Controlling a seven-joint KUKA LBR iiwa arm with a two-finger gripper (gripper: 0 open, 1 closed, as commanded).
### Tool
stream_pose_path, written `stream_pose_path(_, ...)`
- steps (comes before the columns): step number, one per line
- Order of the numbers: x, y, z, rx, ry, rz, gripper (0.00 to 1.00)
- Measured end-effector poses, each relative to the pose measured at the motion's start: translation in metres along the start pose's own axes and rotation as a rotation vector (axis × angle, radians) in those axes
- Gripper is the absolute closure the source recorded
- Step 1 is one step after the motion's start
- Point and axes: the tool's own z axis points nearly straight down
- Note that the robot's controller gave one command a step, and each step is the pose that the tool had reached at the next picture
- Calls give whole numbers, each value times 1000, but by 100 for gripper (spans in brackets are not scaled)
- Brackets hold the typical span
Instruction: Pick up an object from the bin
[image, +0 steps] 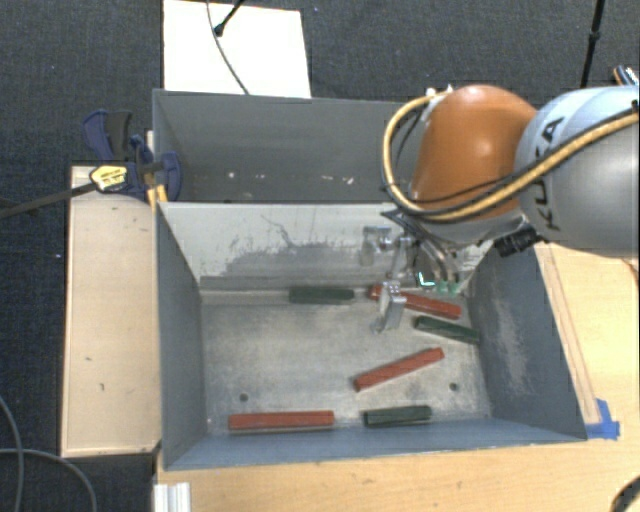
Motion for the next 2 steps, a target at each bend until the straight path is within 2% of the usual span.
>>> stream_pose_path(1,40,-56,133,0,2,-69,0)
stream_pose_path(2,36,-54,128,0,-9,-69,100)
